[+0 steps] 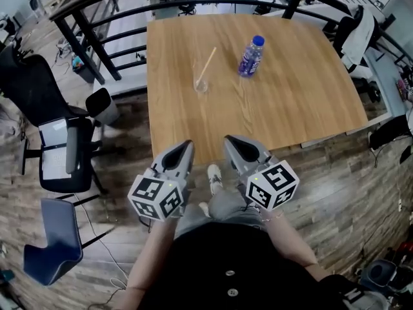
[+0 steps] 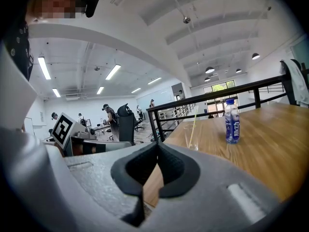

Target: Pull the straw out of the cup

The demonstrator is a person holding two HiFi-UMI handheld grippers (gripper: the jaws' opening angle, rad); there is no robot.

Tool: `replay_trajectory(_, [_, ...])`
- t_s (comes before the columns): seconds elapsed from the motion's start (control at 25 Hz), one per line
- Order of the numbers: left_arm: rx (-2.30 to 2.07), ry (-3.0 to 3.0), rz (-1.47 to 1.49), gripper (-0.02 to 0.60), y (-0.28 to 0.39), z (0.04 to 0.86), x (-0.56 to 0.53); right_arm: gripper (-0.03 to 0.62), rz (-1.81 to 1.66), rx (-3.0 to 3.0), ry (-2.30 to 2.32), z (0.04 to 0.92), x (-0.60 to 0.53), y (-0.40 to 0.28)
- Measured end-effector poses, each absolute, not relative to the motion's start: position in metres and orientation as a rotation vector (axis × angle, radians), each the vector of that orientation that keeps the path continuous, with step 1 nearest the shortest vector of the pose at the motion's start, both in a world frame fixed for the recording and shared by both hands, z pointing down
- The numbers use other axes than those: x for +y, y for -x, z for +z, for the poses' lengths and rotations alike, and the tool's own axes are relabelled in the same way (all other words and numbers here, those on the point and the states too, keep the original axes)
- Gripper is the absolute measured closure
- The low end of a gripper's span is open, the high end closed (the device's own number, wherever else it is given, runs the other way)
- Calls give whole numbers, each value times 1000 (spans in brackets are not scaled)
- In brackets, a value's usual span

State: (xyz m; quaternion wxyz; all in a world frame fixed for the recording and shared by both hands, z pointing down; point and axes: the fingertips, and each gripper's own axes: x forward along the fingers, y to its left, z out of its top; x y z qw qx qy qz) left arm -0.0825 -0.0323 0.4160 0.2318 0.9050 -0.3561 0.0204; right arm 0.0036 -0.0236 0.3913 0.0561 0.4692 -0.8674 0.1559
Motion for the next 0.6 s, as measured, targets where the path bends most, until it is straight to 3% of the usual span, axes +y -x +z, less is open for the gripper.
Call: replay_trajectory(0.6, [-1057,-2425,61,566,42,420,-151,595,466,-2702,-1365,382,-160,-49])
